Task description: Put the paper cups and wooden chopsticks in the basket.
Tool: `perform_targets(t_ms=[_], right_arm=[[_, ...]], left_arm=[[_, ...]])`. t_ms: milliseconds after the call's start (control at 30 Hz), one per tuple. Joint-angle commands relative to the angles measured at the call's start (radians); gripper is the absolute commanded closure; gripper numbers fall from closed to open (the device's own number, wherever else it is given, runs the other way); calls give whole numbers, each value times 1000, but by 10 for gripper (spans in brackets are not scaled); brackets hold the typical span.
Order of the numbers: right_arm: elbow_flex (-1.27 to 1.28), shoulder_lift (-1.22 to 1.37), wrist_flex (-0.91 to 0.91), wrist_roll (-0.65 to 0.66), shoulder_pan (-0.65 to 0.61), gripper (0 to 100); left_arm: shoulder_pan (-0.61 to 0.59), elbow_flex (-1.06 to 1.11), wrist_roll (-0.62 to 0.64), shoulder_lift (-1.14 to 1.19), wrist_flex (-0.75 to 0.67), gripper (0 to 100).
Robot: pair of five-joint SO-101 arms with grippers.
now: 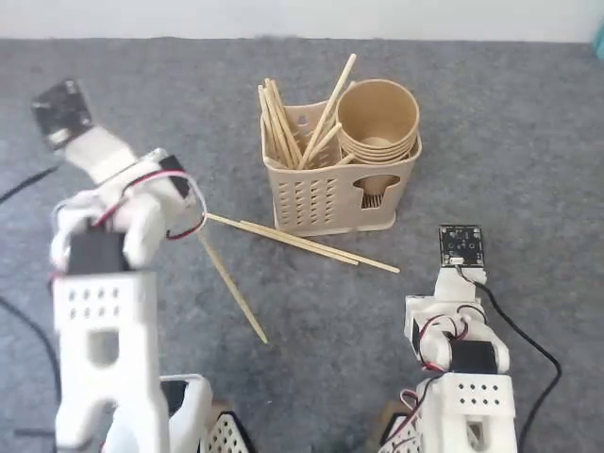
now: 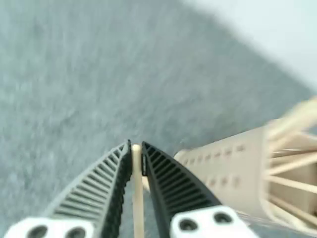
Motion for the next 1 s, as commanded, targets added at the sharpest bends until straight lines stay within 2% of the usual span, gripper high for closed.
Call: perform_targets(t_ms=[0,133,333,533,633,733,967], right_arm=[[-15,-19,4,12,19,753],[-15,-19,-1,12,19,753],[-15,-19,-1,12,19,753],[-15,-19,-1,12,21,753],[-15,-19,-1,12,21,753],[-15,-19,-1,12,21,753],[-15,-19,-1,12,21,753]], left_arm=[[3,-33,-15,-149,-21,989],[-2,-50,-15,-249,-155,989],[3,-93,-15,-348,-437,989],[5,-93,-15,-310,-821,989],[8,-119,-15,-244,-967,989],[64,-170,-35,-160,-999,989],[233,-234,-304,-9,-997,989]])
